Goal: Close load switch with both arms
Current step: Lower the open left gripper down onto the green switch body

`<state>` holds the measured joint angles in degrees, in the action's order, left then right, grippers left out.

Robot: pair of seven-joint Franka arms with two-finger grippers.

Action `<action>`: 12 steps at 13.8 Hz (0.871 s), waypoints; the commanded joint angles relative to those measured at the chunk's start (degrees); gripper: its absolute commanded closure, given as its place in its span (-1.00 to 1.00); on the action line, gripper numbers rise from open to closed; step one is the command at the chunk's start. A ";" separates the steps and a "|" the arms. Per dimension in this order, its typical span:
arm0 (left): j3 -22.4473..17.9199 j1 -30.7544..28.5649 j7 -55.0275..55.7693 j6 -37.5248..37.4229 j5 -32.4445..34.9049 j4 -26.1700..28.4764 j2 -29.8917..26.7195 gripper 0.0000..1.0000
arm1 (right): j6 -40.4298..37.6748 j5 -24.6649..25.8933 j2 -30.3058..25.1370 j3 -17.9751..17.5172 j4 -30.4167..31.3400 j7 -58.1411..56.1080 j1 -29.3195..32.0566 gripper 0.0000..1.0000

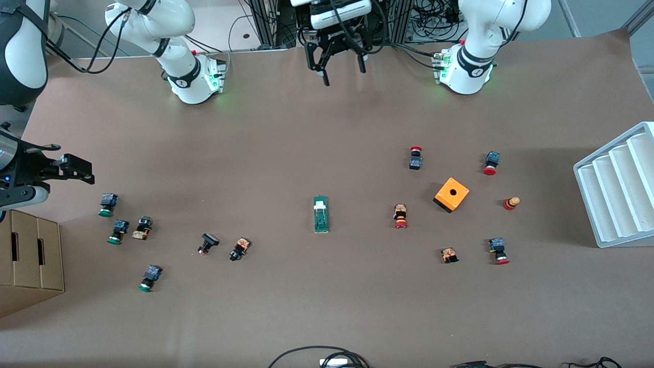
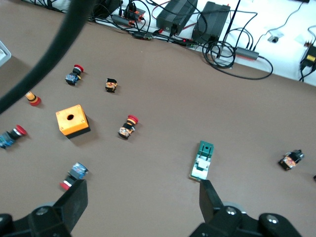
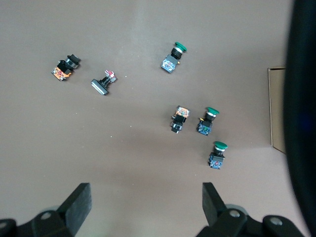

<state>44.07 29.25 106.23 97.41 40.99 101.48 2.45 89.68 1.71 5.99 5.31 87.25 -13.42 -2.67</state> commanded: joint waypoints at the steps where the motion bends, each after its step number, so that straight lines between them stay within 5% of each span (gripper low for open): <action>1: -0.57 3.96 9.67 0.33 6.19 -0.41 5.88 -1.00 | -0.21 1.36 0.42 -0.04 -1.03 0.06 -0.23 -1.00; 12: -1.01 8.72 29.10 1.38 21.30 6.19 11.52 -1.00 | -0.21 1.36 0.42 -0.04 -1.03 -0.12 -0.15 -1.00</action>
<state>43.82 37.19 131.19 98.14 58.73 106.59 13.71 89.68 1.71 6.00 5.32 87.24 -13.42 -2.67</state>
